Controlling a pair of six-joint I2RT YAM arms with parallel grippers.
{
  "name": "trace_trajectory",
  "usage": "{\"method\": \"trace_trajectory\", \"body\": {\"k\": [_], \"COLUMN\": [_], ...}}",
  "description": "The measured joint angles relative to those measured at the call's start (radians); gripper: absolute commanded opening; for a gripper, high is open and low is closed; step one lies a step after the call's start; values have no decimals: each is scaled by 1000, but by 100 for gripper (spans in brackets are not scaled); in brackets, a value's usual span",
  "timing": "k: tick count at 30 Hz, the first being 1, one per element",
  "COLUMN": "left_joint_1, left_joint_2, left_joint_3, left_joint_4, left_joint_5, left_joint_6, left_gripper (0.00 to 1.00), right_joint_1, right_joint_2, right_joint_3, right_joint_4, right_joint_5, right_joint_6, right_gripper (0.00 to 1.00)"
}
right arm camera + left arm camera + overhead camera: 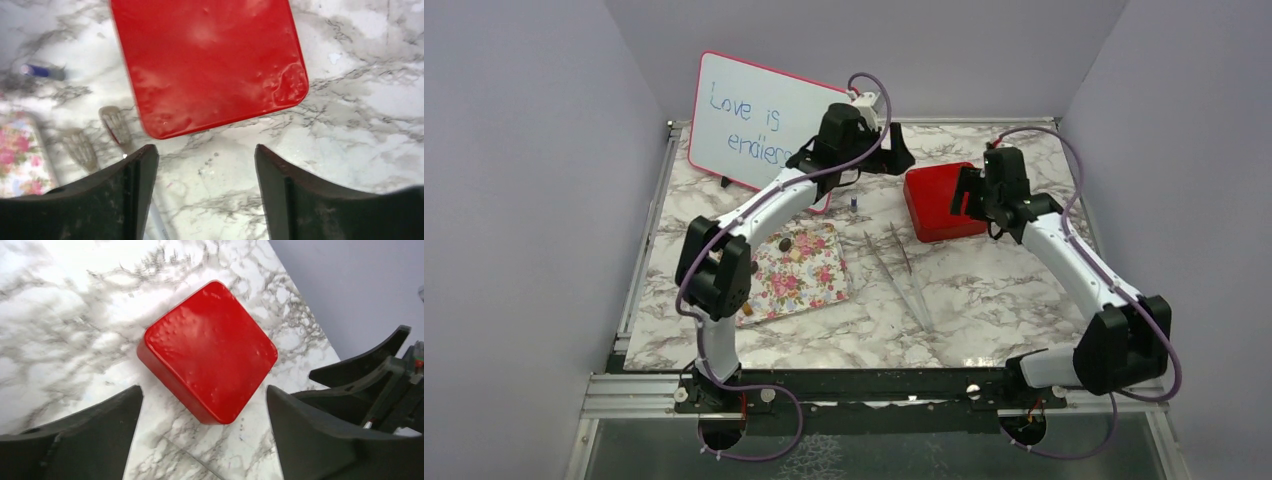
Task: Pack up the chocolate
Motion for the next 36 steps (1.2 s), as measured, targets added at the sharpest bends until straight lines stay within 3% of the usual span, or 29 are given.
{"method": "trace_trajectory", "body": {"k": [7,13,24,31,36], "left_joint_1": [0,0,0,0,0], "left_joint_2": [-248,-477,-816,-988,-1045], "left_joint_3": [-97,-288,-712,-836,-842], "left_joint_4": [-73,-106,-76,-68,-56], "left_joint_5": [-72,-131,-151,-175,-187], "left_joint_6": [77,113,83,81,81], "left_gripper": [99,99,99,99,99], "right_joint_1": [0,0,0,0,0], "right_joint_2": [-183,-305,-535,-641,-691], "right_joint_3": [3,-27,-247,-297,-300], "right_joint_4": [-17,-10,63,63,53], "right_joint_5": [-93,-228,-393,-419,-420], "right_joint_6": [-15,-10,12,19,26], "right_gripper": [100,100,100,100,100]}}
